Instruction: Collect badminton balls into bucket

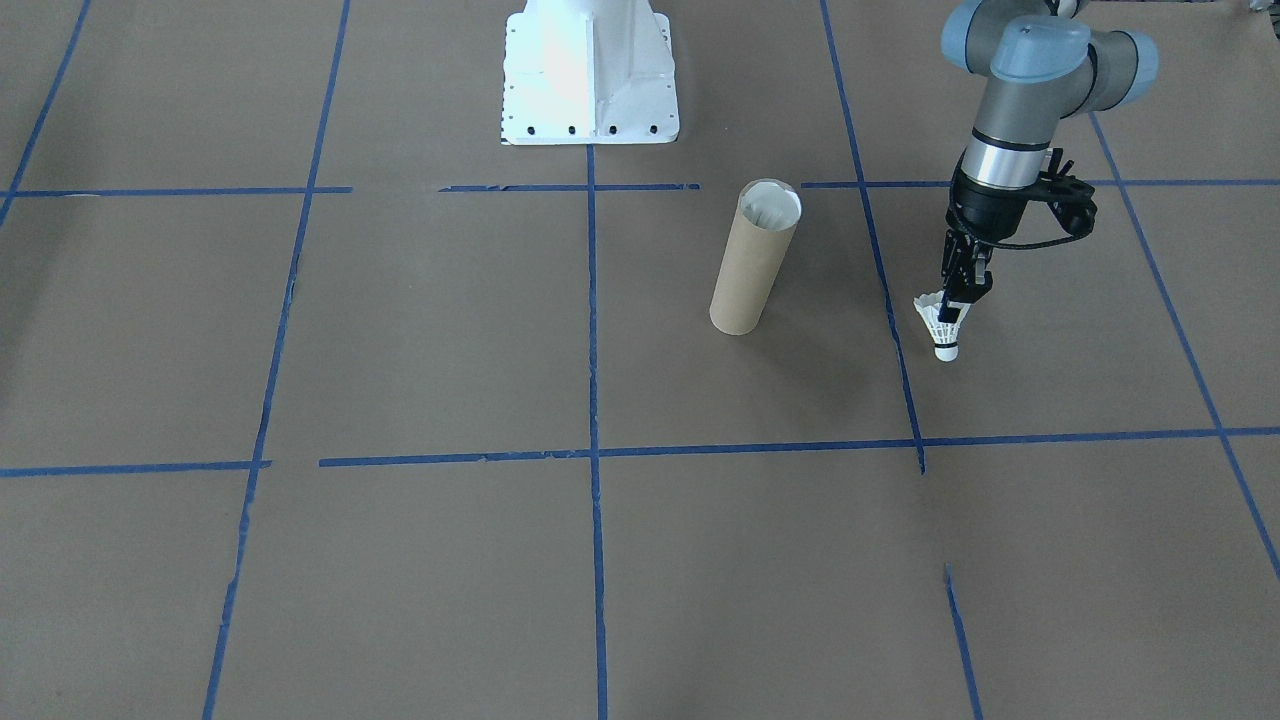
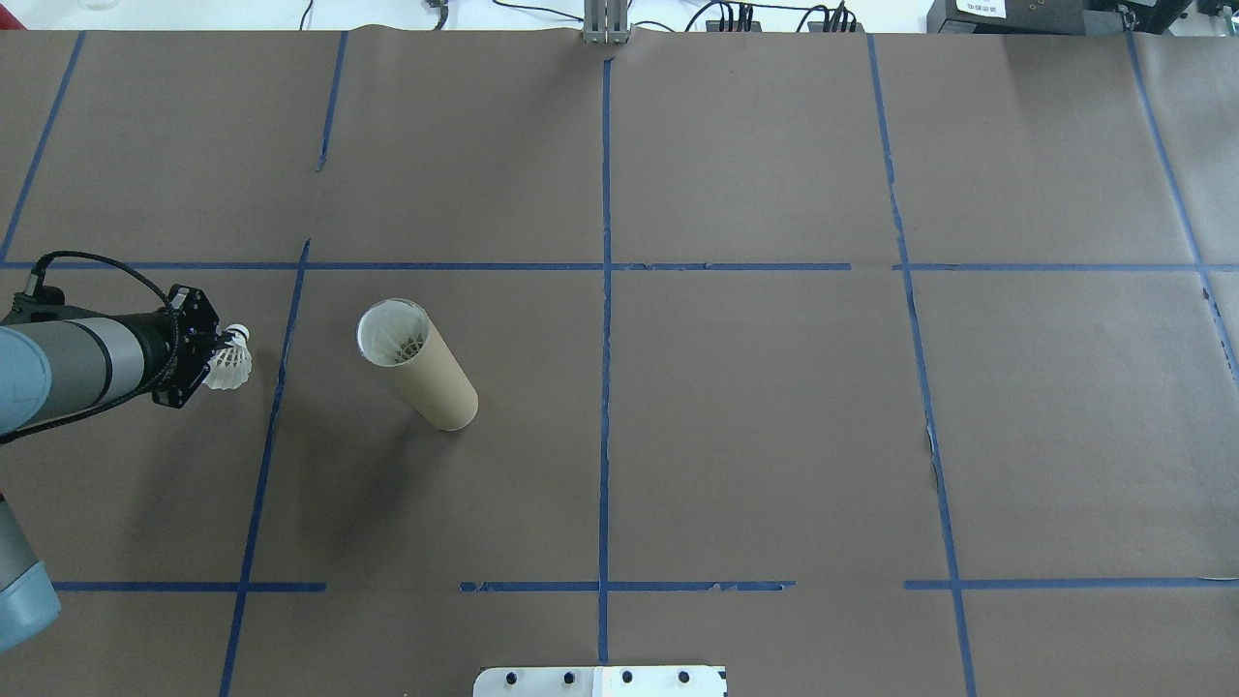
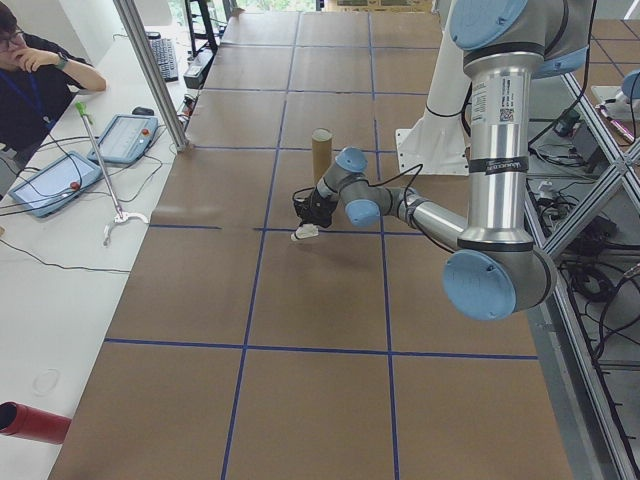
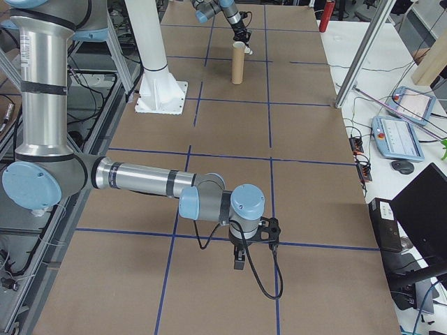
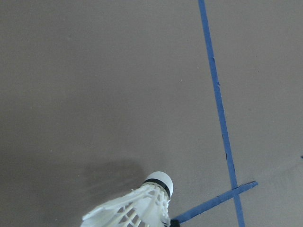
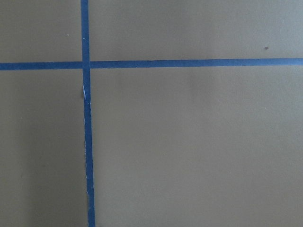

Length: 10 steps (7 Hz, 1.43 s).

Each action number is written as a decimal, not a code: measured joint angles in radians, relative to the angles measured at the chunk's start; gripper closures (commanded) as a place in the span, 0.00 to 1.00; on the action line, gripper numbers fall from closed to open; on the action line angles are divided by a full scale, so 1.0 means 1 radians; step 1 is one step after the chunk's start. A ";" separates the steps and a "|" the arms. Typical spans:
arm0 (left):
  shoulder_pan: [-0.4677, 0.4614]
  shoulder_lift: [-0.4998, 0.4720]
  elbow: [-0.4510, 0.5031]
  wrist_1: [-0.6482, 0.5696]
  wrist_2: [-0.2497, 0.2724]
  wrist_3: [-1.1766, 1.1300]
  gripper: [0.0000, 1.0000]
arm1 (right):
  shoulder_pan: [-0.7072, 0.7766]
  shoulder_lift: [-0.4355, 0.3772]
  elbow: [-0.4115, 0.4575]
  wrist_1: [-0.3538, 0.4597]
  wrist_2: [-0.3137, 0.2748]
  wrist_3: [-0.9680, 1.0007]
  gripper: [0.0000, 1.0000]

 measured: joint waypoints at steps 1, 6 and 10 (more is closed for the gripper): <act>-0.037 0.002 -0.028 0.014 -0.054 0.087 0.99 | 0.000 0.000 0.000 0.000 0.000 0.000 0.00; -0.263 -0.007 -0.248 0.308 -0.368 0.595 1.00 | 0.000 0.000 0.000 0.000 0.000 0.000 0.00; -0.263 -0.465 -0.333 1.072 -0.435 0.854 1.00 | 0.000 -0.001 0.000 0.000 0.000 0.000 0.00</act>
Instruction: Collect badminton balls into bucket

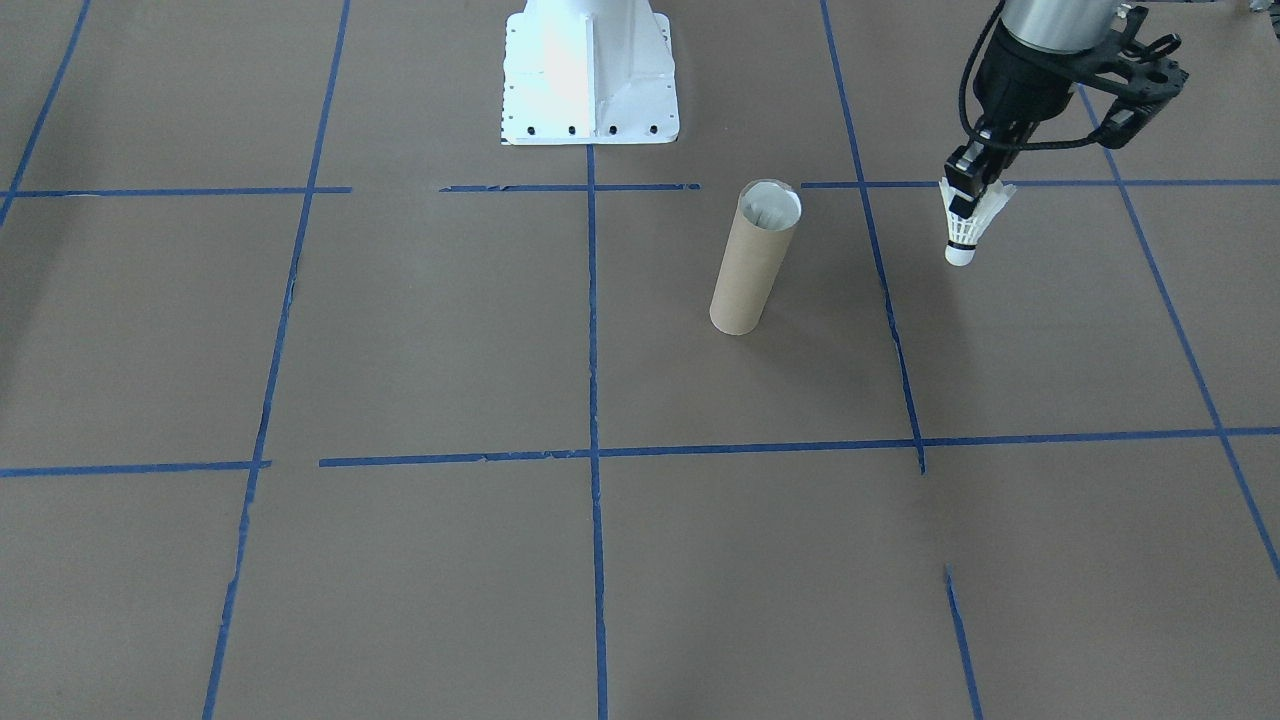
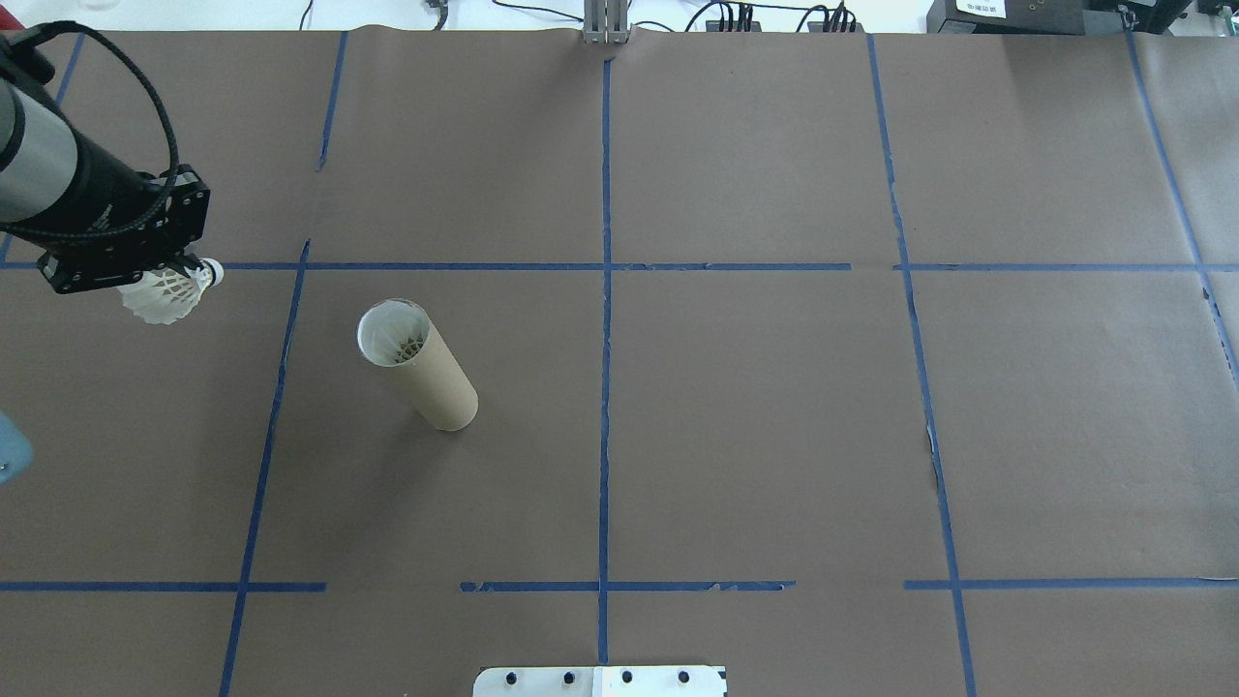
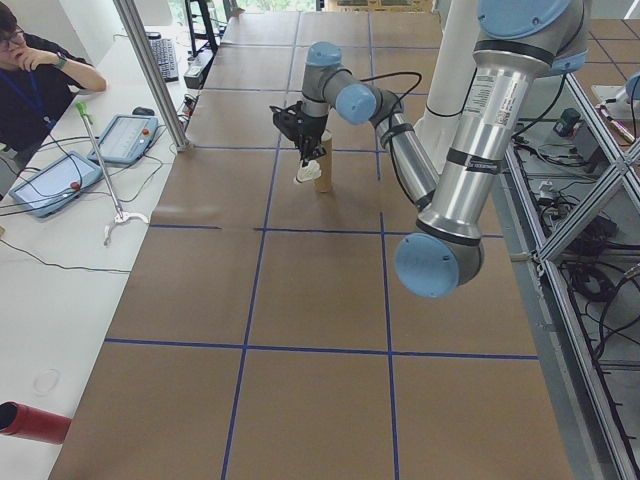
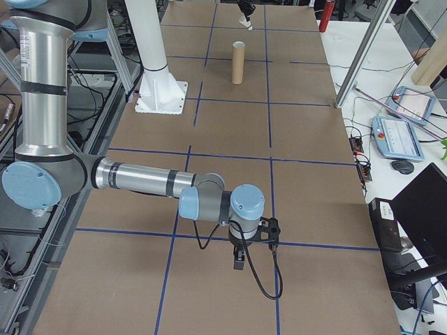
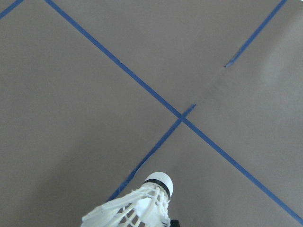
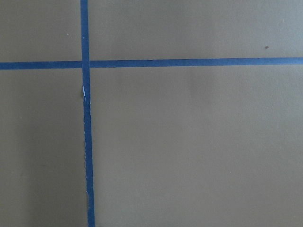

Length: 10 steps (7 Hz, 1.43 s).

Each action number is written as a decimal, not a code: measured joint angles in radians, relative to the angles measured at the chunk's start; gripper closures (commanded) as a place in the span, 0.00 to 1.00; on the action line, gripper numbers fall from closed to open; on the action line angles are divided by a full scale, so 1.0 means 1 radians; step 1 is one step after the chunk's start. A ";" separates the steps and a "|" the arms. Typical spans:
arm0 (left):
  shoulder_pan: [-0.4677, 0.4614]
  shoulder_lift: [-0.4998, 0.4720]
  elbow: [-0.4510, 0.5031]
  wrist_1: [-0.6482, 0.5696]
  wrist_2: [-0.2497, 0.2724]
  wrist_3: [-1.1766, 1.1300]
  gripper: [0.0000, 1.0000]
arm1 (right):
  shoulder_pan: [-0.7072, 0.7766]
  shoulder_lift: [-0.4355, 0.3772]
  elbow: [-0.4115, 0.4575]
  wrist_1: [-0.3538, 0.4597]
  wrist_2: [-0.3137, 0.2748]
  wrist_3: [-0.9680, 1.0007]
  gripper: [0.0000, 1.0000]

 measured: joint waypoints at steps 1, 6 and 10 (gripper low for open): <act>0.012 -0.083 -0.001 0.092 -0.036 0.013 1.00 | 0.000 0.000 0.000 0.000 0.000 0.000 0.00; 0.088 -0.396 0.148 0.298 -0.105 0.019 1.00 | 0.000 0.001 0.000 0.000 0.000 0.000 0.00; 0.110 -0.434 0.235 0.302 -0.108 0.049 1.00 | 0.000 0.001 0.001 0.000 0.001 0.000 0.00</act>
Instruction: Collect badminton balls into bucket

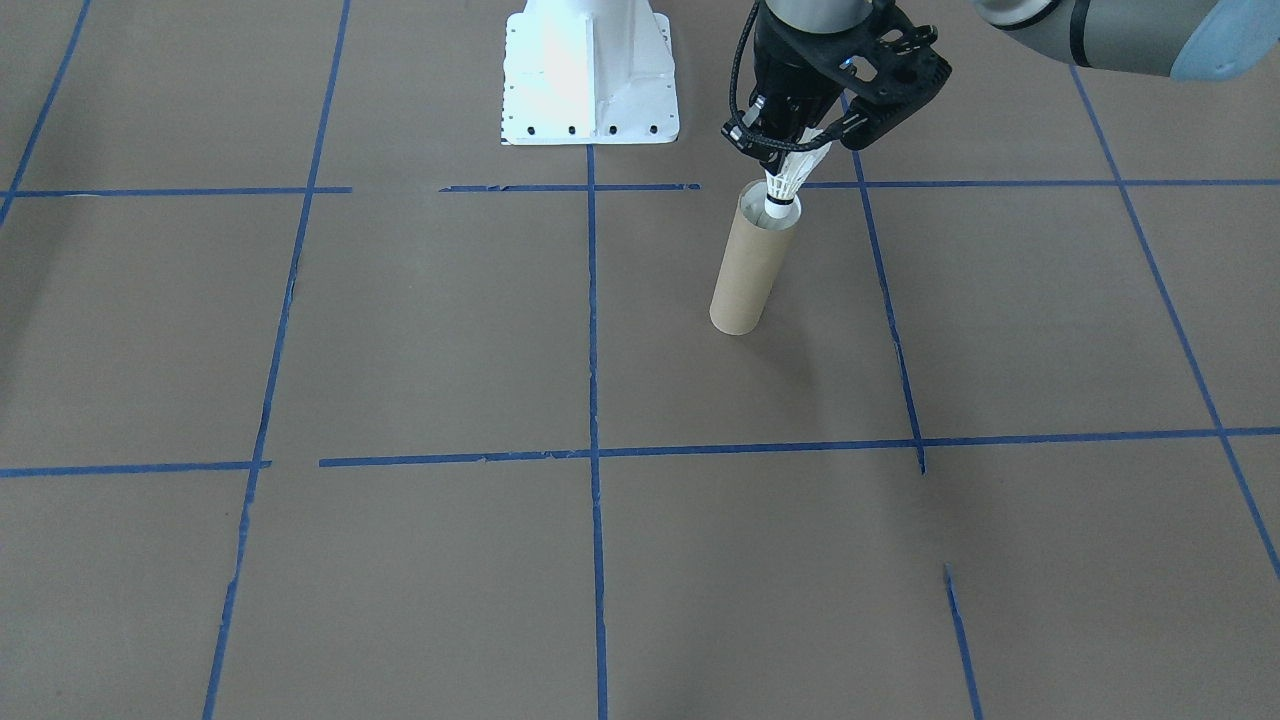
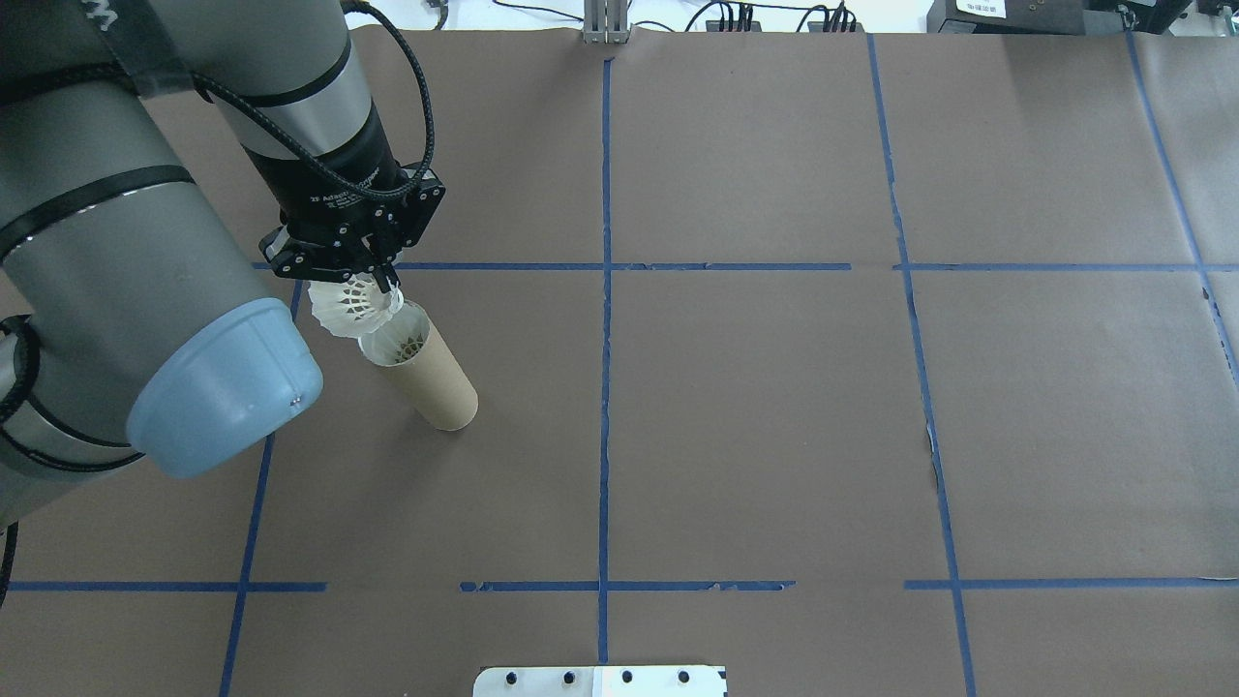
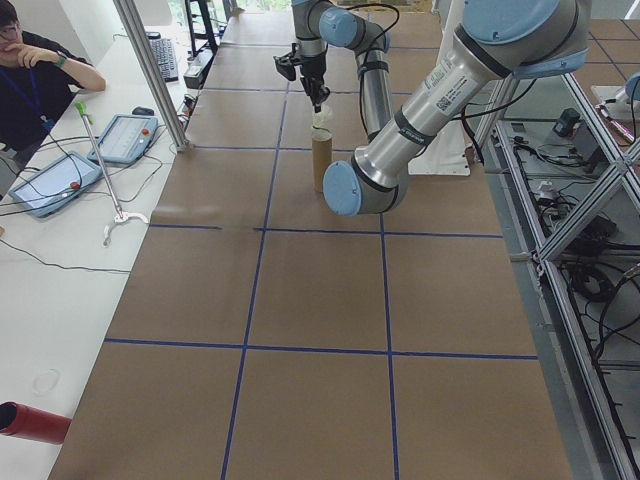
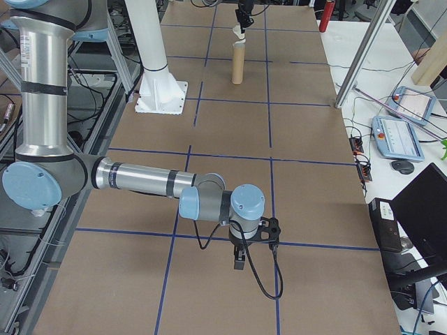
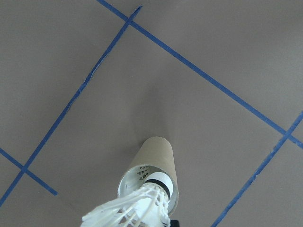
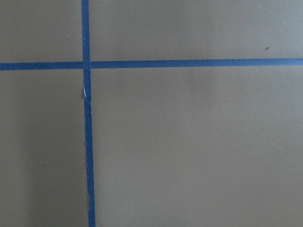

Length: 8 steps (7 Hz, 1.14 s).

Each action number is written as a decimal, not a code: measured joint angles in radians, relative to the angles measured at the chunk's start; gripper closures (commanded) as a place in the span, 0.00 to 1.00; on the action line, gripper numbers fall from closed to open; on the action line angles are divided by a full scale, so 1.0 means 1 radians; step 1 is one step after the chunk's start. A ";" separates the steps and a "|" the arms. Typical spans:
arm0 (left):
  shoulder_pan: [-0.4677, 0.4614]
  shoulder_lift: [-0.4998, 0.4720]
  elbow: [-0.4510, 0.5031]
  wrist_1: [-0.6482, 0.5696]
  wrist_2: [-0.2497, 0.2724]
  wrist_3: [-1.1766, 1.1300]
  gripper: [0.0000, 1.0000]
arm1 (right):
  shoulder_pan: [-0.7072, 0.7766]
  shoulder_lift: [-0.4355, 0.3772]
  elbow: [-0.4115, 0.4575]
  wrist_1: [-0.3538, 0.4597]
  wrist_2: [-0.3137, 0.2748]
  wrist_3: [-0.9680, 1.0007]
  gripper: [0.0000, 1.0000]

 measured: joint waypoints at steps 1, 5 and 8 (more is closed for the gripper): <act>0.007 0.002 0.002 0.000 0.000 0.004 1.00 | 0.000 0.000 0.000 0.000 0.000 0.000 0.00; 0.024 0.017 0.005 0.000 -0.002 0.025 0.86 | 0.000 0.000 -0.001 0.000 -0.001 0.000 0.00; 0.026 0.037 0.005 -0.003 -0.003 0.080 0.00 | 0.000 -0.001 -0.001 0.000 -0.001 0.000 0.00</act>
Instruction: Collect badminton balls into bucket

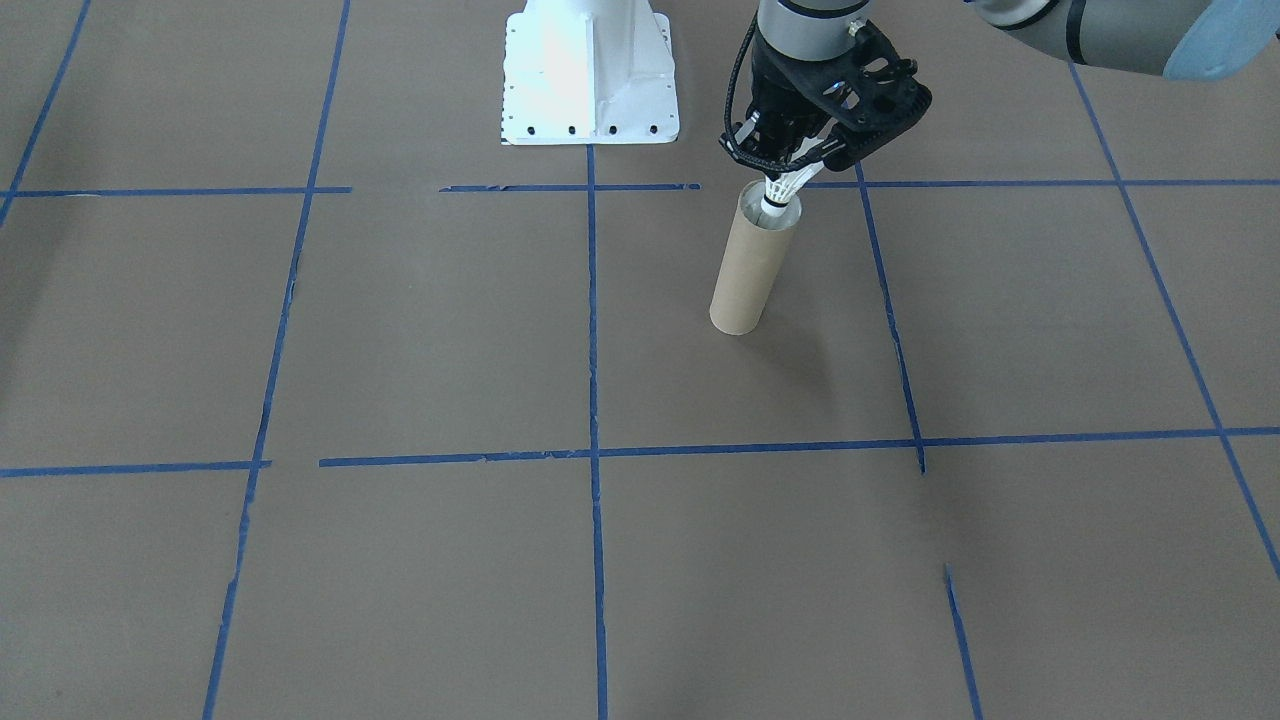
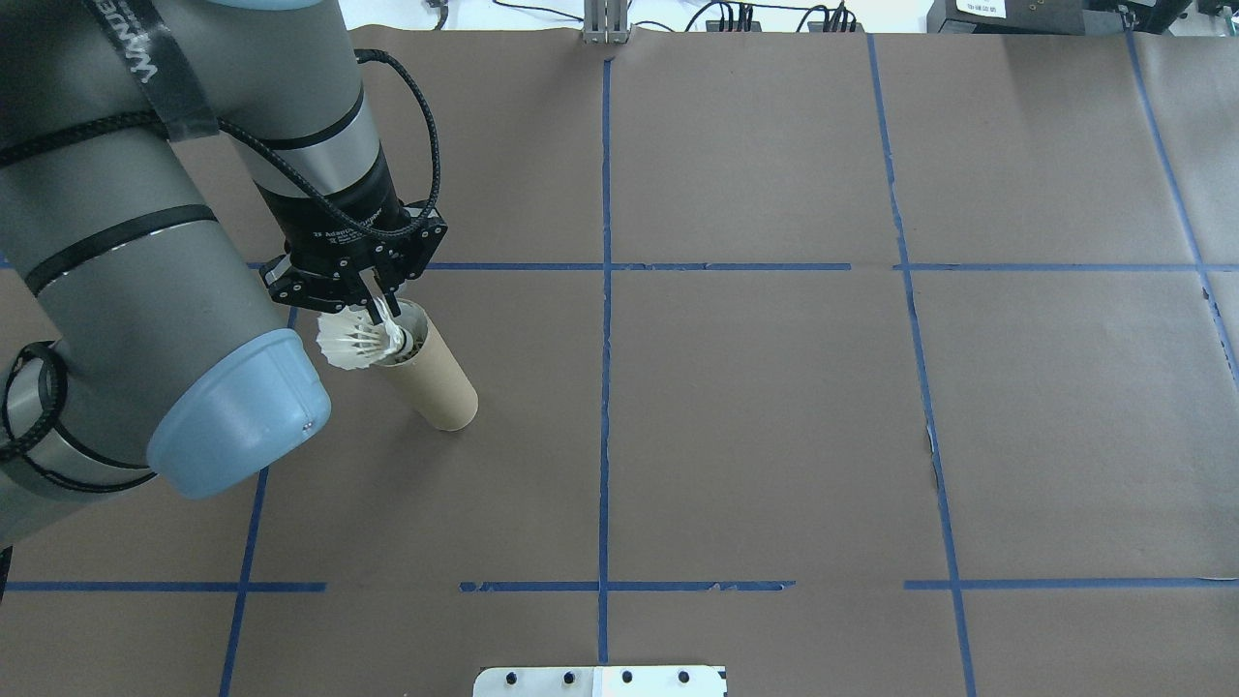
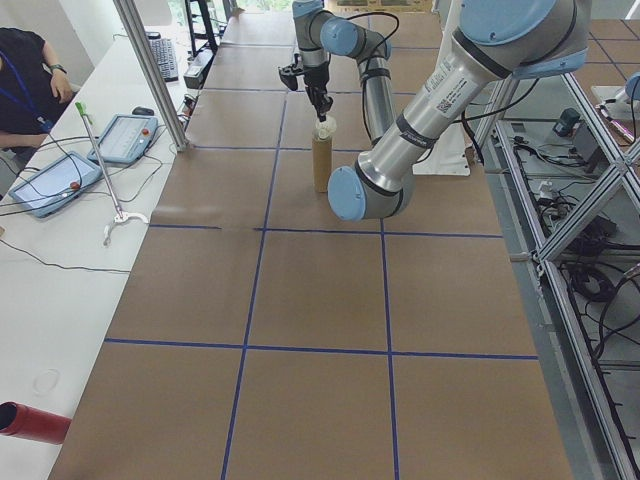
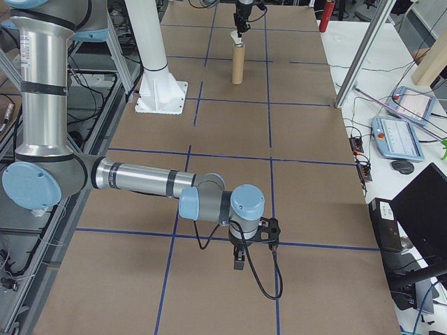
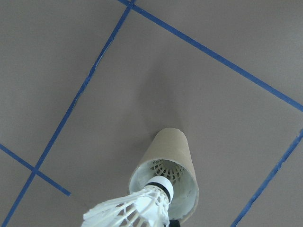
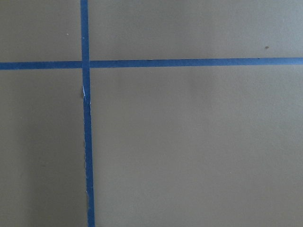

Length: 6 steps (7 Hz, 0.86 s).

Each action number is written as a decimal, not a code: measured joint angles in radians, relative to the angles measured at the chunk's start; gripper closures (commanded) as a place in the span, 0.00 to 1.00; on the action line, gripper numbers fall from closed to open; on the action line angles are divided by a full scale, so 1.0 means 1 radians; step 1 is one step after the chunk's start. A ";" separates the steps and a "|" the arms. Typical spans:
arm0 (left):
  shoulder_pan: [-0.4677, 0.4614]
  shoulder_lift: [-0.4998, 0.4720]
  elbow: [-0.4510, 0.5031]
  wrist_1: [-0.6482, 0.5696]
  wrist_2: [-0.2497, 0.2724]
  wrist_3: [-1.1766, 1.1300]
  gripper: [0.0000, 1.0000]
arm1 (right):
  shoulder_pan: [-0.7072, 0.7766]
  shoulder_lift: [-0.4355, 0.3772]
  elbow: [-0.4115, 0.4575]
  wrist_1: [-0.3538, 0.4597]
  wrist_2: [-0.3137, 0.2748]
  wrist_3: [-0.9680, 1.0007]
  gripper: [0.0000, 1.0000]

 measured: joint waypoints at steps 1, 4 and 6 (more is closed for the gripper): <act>0.000 0.000 -0.001 -0.003 -0.003 0.015 0.00 | 0.000 0.000 0.000 0.000 0.000 0.000 0.00; -0.004 0.011 -0.007 -0.044 -0.013 0.053 0.00 | 0.000 0.000 0.000 0.000 0.001 0.000 0.00; -0.043 0.040 -0.013 -0.086 -0.013 0.219 0.00 | 0.000 0.001 0.000 0.000 0.000 0.000 0.00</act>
